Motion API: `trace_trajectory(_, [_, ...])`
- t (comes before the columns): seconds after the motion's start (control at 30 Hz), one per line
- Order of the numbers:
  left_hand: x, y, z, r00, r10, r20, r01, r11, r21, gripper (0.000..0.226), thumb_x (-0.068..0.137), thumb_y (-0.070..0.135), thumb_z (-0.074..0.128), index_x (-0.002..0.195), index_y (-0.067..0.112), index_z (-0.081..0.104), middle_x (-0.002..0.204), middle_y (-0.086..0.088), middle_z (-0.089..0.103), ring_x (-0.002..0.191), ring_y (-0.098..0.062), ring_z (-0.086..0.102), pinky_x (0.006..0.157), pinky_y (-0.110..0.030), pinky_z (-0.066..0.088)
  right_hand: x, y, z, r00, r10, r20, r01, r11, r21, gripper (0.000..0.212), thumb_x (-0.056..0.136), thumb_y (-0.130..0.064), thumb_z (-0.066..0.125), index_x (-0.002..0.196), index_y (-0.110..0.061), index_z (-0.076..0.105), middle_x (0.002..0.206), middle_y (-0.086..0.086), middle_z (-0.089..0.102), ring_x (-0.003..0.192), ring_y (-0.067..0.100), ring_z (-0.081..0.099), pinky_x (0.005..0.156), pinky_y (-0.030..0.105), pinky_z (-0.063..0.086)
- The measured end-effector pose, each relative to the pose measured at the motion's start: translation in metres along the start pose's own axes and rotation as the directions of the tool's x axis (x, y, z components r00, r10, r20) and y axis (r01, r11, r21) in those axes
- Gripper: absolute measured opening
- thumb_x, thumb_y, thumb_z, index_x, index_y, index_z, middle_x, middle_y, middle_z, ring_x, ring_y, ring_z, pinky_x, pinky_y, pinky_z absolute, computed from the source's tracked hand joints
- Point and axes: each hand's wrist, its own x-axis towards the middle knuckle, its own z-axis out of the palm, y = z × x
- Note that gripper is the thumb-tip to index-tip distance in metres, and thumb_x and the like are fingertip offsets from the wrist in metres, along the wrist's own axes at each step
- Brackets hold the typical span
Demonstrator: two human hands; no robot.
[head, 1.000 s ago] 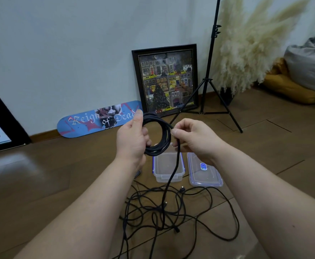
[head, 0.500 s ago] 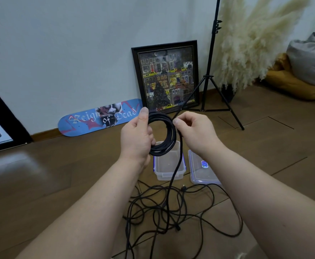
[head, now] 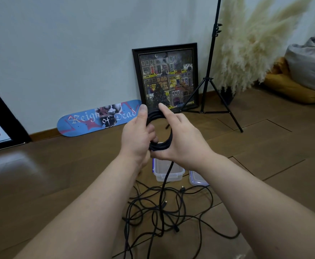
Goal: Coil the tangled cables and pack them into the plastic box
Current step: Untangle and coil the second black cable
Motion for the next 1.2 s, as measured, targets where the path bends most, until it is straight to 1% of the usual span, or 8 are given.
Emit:
trace_trajectory(0.2, [0.001, 0.0, -0.002, 0.995, -0.046, 0.093, 0.048, 0.999, -0.013, 0.034, 0.103, 0.041, 0.041, 0.092, 0.013, 0.057, 0.055, 0.005, 0.036, 0.047, -0.009, 0.031, 0.058, -0.027, 0.034, 0.004, 0.005, 0.002, 0.996, 0.055, -0.076, -0.05, 0.997, 0.054, 0.115, 0.062, -0.058, 0.082, 0.154, -0.035, 0.016, 0.125, -0.002, 0.05, 0.112, 0.016, 0.052, 0.089, 0.028, 0.045])
trace_trajectory(0.43, [-0.002, -0.004, -0.001, 0.999, 0.037, 0.021, -0.04, 0.993, 0.112, 0.033, 0.103, 0.032, 0.047, 0.072, 0.018, 0.045, 0.05, 0.008, 0.028, 0.044, -0.008, 0.02, 0.053, -0.031, 0.014, 0.005, 0.003, 0.004, 0.999, 0.023, -0.036, -0.021, 0.998, 0.062, 0.11, 0.06, -0.055, 0.085, 0.148, -0.026, 0.026, 0.142, -0.004, 0.04, 0.123, 0.016, 0.049, 0.097, 0.036, 0.047])
trace_trajectory(0.57, [0.002, -0.003, -0.004, 0.998, 0.058, -0.008, -0.057, 0.988, 0.144, 0.026, 0.102, 0.03, 0.05, 0.083, 0.012, 0.053, 0.047, 0.01, 0.029, 0.041, -0.008, 0.022, 0.045, -0.023, 0.02, 0.002, 0.003, -0.002, 0.995, -0.052, 0.083, 0.05, 0.998, 0.033, 0.124, 0.062, -0.045, 0.087, 0.153, -0.037, 0.003, 0.153, -0.006, 0.023, 0.125, 0.019, 0.048, 0.096, 0.033, 0.046])
trace_trajectory(0.67, [0.003, -0.004, -0.006, 0.997, 0.07, 0.008, -0.071, 0.981, 0.178, 0.022, 0.1, 0.03, 0.053, 0.094, 0.01, 0.055, 0.047, 0.01, 0.028, 0.042, -0.009, 0.021, 0.044, -0.023, 0.02, 0.001, 0.004, -0.004, 0.993, -0.031, 0.113, 0.041, 0.995, -0.088, 0.128, 0.063, -0.046, 0.086, 0.151, -0.045, -0.008, 0.152, -0.003, 0.026, 0.118, 0.027, 0.054, 0.092, 0.033, 0.048])
trace_trajectory(0.83, [0.004, -0.008, -0.004, 0.999, 0.034, -0.017, -0.031, 0.985, 0.167, 0.024, 0.098, 0.034, 0.057, 0.091, 0.011, 0.059, 0.046, 0.009, 0.029, 0.042, -0.01, 0.022, 0.044, -0.023, 0.022, 0.001, 0.001, 0.003, 0.992, 0.025, 0.124, -0.013, 0.995, -0.097, 0.128, 0.064, -0.042, 0.085, 0.151, -0.045, -0.009, 0.135, 0.002, 0.038, 0.102, 0.029, 0.058, 0.083, 0.034, 0.05])
trace_trajectory(0.97, [0.002, -0.01, -0.004, 1.0, 0.03, 0.008, -0.031, 0.989, 0.147, 0.029, 0.101, 0.034, 0.05, 0.083, 0.014, 0.06, 0.055, 0.005, 0.038, 0.049, -0.01, 0.032, 0.05, -0.024, 0.028, 0.006, 0.006, 0.004, 0.997, 0.049, 0.061, -0.048, 0.998, -0.032, 0.114, 0.064, -0.036, 0.085, 0.149, -0.046, 0.011, 0.113, 0.001, 0.041, 0.094, 0.024, 0.057, 0.081, 0.034, 0.051])
trace_trajectory(1.1, [0.0, -0.009, -0.007, 0.989, 0.027, 0.148, -0.043, 0.994, 0.103, 0.026, 0.104, 0.023, 0.042, 0.111, 0.014, 0.066, 0.075, 0.004, 0.056, 0.071, -0.009, 0.053, 0.066, -0.023, 0.045, 0.008, 0.016, 0.003, 0.998, 0.057, -0.026, -0.053, 0.99, 0.132, 0.108, 0.062, -0.033, 0.087, 0.148, -0.042, 0.022, 0.118, 0.002, 0.049, 0.103, 0.016, 0.053, 0.087, 0.026, 0.046])
trace_trajectory(1.2, [-0.001, -0.007, -0.009, 0.976, 0.015, 0.215, -0.026, 0.998, 0.051, 0.036, 0.1, 0.027, 0.047, 0.13, 0.012, 0.058, 0.077, 0.003, 0.058, 0.074, -0.01, 0.056, 0.074, -0.026, 0.049, 0.01, 0.019, 0.005, 0.999, 0.027, -0.034, -0.018, 0.967, 0.253, 0.109, 0.059, -0.033, 0.09, 0.147, -0.039, 0.026, 0.125, 0.002, 0.053, 0.114, 0.013, 0.05, 0.097, 0.026, 0.044])
